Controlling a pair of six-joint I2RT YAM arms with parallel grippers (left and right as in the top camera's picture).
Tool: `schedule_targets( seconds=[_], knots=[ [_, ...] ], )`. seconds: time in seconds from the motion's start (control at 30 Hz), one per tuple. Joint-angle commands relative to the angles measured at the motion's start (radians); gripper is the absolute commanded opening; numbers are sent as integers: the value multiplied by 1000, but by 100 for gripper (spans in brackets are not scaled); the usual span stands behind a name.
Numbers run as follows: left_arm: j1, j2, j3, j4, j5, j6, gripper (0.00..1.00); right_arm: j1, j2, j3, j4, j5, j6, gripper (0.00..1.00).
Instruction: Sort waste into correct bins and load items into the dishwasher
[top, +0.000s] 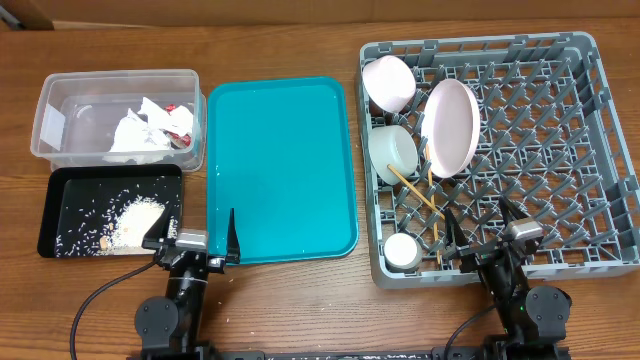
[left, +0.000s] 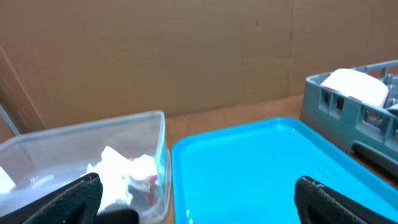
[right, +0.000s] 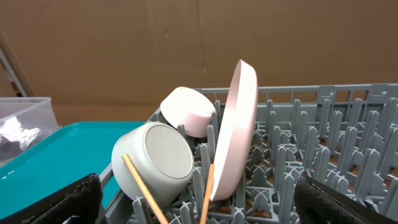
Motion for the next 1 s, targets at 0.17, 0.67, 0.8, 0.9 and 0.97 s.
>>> schedule_targets(
  seconds=[0.17, 0.67, 0.8, 0.9, 0.97],
  knots=[
    [-7, -14, -10, -85, -17, -29, 100, 6, -12, -11, 7, 5, 3, 100],
    [-7, -13, -10, -84, -17, -29, 100, 6, -12, -11, 7, 5, 3, 100],
    [-7, -13, -10, -84, -17, -29, 100, 6, -12, -11, 7, 6, 3, 100],
    [-7, -13, -10, -84, -17, -28, 100, 6, -12, -11, 7, 5, 3, 100],
    [-7, -13, -10, -84, -17, -28, 100, 6, -12, -11, 7, 6, 3, 100]
  ],
)
